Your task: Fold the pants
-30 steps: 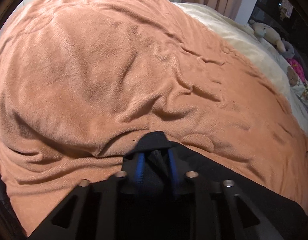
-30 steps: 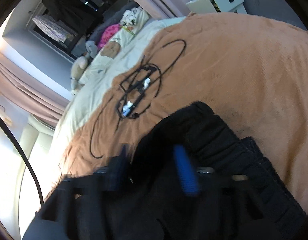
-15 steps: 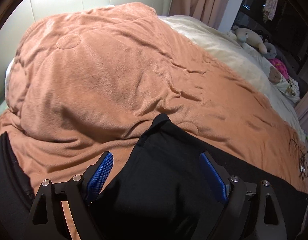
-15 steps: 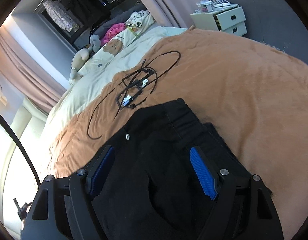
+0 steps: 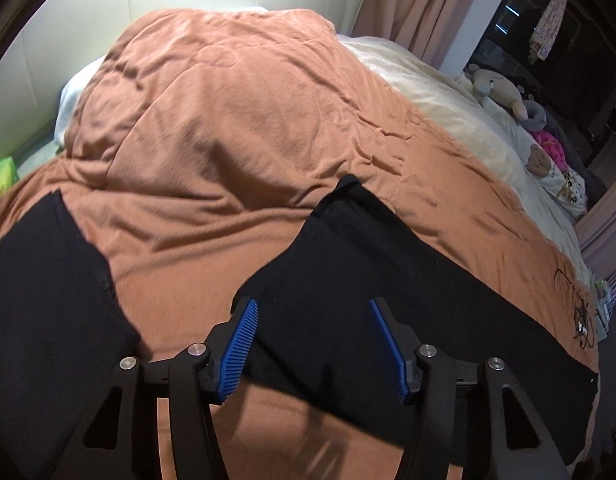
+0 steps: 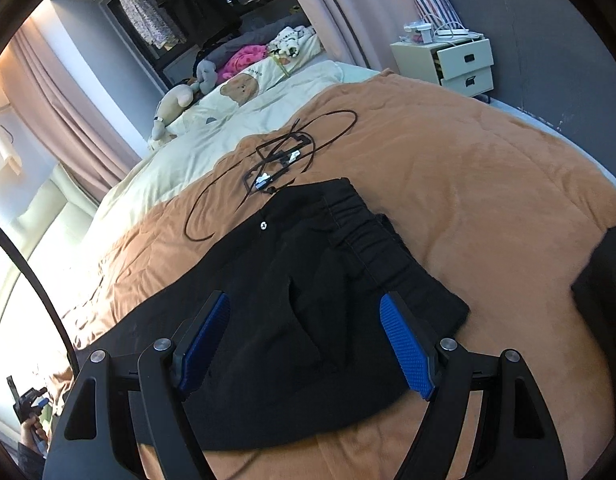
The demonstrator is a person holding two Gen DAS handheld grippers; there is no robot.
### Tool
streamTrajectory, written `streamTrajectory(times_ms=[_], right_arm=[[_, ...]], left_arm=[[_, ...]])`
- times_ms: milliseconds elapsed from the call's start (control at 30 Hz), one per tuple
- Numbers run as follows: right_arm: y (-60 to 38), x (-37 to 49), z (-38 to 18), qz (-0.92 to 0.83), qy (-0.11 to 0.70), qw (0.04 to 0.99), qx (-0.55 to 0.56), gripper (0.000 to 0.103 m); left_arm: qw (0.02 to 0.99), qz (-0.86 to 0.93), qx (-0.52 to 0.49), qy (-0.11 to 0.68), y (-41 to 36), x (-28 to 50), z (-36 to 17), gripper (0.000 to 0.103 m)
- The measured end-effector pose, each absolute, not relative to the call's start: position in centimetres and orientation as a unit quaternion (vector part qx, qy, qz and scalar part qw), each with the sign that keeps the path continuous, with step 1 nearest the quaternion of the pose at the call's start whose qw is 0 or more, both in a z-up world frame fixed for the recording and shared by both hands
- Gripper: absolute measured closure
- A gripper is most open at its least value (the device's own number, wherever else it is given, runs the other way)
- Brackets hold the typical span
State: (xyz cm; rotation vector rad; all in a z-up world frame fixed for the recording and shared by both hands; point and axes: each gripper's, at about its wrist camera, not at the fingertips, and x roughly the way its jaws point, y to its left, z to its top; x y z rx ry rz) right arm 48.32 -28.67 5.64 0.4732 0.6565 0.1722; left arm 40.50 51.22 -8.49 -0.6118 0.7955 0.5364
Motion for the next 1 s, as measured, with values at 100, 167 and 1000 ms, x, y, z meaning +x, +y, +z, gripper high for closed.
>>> streamTrajectory(times_ms=[100, 167, 1000], right_arm=[[-28.9, 46.7, 5.6, 0.09, 0.324, 0.914, 0.228, 0.026], [-29.3, 45.9, 5.4, 0.098, 0.328, 0.911, 0.23, 0.026], [-32.3, 44.4, -0.9, 0.099, 0.388, 0.857, 0.324, 0.0]], left_arm=[[0.841, 0.252, -0.298, 0.374, 50.5, 39.1, -8.7, 0.048], [0.84, 0.25, -0.308, 0.371, 50.1, 38.1, -8.9, 0.048], [0.816, 0.221, -0.389, 0.366, 47.6, 35.3, -16.3, 0.017]])
